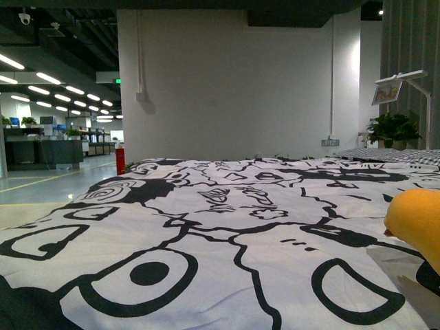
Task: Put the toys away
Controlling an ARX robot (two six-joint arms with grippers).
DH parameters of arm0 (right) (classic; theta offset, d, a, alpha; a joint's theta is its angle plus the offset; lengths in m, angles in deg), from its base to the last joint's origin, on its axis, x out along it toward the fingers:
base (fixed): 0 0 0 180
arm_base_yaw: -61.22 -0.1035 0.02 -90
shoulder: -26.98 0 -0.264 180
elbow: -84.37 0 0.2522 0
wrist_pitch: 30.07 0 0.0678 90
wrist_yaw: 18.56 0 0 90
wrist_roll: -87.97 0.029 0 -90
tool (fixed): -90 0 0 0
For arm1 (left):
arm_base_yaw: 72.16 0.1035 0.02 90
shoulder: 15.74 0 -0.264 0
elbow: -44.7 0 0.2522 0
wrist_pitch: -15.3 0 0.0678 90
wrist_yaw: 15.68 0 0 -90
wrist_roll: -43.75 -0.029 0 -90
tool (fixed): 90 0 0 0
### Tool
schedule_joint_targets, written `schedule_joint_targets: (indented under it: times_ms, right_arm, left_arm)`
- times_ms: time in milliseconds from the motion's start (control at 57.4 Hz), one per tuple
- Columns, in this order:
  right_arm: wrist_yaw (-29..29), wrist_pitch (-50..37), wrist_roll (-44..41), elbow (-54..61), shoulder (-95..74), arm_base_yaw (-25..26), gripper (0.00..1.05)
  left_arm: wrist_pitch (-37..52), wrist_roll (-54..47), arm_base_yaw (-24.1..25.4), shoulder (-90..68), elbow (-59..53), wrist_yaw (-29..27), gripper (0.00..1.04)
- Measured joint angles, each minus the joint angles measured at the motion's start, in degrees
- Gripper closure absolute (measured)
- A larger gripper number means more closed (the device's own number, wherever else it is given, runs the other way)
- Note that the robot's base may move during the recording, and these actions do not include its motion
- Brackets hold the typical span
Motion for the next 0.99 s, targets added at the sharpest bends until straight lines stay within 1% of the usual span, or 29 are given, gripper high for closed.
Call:
schedule_joint_targets:
  times_ms: [105, 209, 714, 784, 993]
  right_arm:
    - [0.00, 0.15, -0.02, 1.20, 1.64, 0.00, 0.98]
    - [-0.02, 5.07, -0.04, 2.47, 7.43, 0.00, 0.98]
    - [-0.07, 4.83, -0.04, 6.12, 11.54, 0.00, 0.98]
    - [-0.04, 4.61, -0.04, 7.98, 13.55, 0.00, 0.98]
    - [-0.02, 4.59, -0.07, 7.96, 13.75, 0.00, 0.98]
  left_arm:
    - [0.00, 0.00, 0.00, 0.00, 0.00, 0.00, 0.06]
    - [0.00, 0.00, 0.00, 0.00, 0.00, -0.02, 0.06]
    - [0.00, 0.00, 0.00, 0.00, 0.00, 0.00, 0.06]
    - [0.00, 0.00, 0.00, 0.00, 0.00, 0.00, 0.06]
    - [0.00, 0.00, 0.00, 0.00, 0.00, 0.00, 0.06]
